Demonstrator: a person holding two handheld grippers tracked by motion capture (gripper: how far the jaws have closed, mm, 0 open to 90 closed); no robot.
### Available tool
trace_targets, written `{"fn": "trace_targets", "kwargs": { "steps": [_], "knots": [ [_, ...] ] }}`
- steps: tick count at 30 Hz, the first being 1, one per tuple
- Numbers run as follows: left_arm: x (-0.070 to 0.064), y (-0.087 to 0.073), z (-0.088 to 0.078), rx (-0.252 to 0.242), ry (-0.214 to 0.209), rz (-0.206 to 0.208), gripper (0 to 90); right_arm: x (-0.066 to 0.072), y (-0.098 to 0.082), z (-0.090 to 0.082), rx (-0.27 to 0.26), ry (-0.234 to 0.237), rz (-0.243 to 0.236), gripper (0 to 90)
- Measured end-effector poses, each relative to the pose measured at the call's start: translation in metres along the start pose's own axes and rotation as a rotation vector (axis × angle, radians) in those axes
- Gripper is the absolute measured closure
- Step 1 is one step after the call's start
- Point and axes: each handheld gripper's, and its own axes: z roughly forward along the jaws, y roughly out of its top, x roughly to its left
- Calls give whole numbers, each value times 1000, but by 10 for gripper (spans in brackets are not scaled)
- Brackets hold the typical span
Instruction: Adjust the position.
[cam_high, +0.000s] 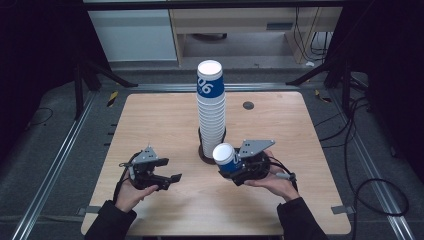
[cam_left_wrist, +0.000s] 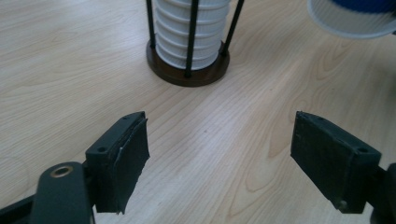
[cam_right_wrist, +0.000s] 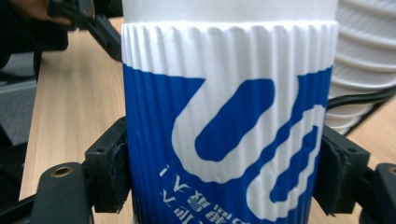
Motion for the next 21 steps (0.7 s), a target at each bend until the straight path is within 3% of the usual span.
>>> {"fn": "trace_targets", "kwargs": {
  "steps": [11,21],
  "knots": [
    [-10,7,-5,-28,-63,30,190,6,0,23,50,65,-51,217],
    [-19,13,-4,-17,-120,85,194,10,1,33,65,112,-74,217]
  ]
}}
